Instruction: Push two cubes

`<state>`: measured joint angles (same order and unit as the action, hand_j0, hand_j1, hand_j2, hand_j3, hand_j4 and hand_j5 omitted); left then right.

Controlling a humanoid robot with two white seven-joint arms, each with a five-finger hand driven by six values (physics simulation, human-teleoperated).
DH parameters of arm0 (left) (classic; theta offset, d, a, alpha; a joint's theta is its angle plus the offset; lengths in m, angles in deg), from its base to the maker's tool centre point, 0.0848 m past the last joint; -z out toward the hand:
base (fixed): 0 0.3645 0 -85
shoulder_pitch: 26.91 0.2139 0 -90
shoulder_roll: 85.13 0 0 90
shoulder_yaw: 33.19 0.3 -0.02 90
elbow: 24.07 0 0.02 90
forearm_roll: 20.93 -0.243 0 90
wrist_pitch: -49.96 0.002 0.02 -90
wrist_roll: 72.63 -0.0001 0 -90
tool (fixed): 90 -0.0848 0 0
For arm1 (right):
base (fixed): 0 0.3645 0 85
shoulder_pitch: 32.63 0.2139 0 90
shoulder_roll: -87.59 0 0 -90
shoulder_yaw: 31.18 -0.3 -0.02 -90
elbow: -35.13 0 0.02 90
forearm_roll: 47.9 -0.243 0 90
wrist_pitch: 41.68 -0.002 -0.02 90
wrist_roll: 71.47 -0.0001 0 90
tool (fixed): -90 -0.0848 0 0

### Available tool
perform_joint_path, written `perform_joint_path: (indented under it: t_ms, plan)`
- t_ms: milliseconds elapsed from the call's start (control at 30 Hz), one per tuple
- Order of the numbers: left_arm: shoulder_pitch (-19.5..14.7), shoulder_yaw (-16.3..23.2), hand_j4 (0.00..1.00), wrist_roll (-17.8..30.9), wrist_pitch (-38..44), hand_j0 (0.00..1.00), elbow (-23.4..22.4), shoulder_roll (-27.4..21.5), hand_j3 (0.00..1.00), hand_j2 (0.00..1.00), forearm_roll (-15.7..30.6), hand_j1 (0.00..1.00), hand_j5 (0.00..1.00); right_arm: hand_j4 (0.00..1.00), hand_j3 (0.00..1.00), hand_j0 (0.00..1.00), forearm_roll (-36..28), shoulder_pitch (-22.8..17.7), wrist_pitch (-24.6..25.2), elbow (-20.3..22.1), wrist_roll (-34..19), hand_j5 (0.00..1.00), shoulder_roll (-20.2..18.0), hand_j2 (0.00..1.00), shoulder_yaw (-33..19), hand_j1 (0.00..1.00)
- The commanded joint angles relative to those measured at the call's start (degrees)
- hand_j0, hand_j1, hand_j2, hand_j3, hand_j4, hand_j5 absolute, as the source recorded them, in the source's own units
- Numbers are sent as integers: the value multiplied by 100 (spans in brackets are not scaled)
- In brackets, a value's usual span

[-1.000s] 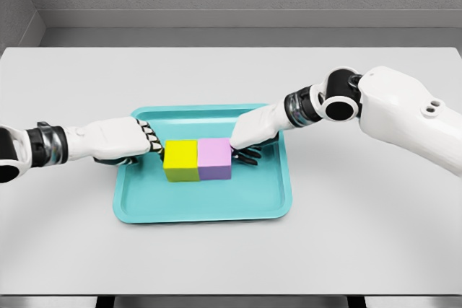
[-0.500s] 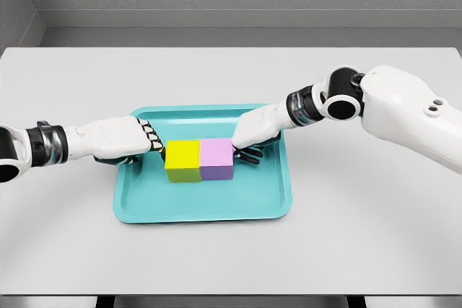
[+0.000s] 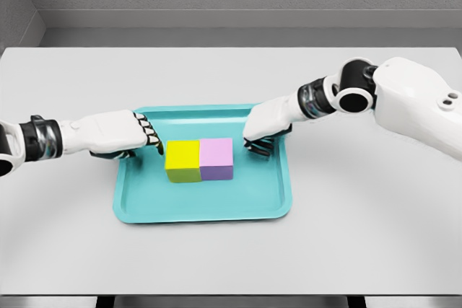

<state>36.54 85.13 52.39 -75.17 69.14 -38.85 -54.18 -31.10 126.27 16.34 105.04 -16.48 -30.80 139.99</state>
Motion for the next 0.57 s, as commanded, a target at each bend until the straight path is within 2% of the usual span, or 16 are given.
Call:
perform_joint_path:
  t_ms: [0,100,167,200,233,267,300,333,367,400,433,533]
  plan:
    - [-9,-3,66,-2,13,66,22,-119,66,66,152,66,66,14,14,14,-19,17,-1,14,0,14,-70,14,-5,14]
    - [-88,-29,67,-2,13,67,65,-593,67,67,503,67,67,15,15,15,-27,308,-10,23,0,15,-483,15,-48,15]
    - [-18,-310,68,-2,13,68,127,-1041,68,68,741,68,68,16,16,16,-36,325,-1,-39,0,16,-659,16,-128,16]
    - [-44,-319,75,-2,13,75,136,-1112,75,75,785,75,75,16,16,16,-36,316,-10,-135,0,16,-756,16,-233,16]
    - [17,-529,100,-2,13,100,136,-1208,100,100,873,100,100,16,16,16,-36,264,-10,-153,0,16,-984,16,-461,16]
    - [88,-679,100,-2,13,100,101,-1384,100,100,925,100,100,18,18,18,-27,229,-19,-153,0,18,-1195,18,-593,18]
    - [132,-688,100,-2,13,100,57,-1481,100,100,925,100,100,30,30,30,-36,220,-37,-153,0,30,-1380,30,-716,30]
    - [141,-688,100,-2,13,100,-31,-1490,100,100,899,100,100,45,45,45,-36,71,-45,-144,0,45,-1652,45,-909,45]
    - [167,-679,100,-2,13,100,-163,-1481,100,100,899,100,100,54,54,54,-36,-158,-115,-144,0,54,-1810,54,-1208,54]
    - [185,-679,100,-2,13,100,-189,-1481,100,100,899,100,100,74,74,74,-36,-360,-230,-153,0,74,-2118,74,-1516,74]
    - [176,-679,100,-2,13,100,-224,-1481,100,100,890,100,100,100,100,100,-45,-509,-221,-153,0,100,-2364,100,-1692,100]
    - [176,-627,100,-2,13,100,-268,-1384,100,100,881,100,100,100,100,100,-63,-712,-230,-153,0,100,-2531,100,-1789,100]
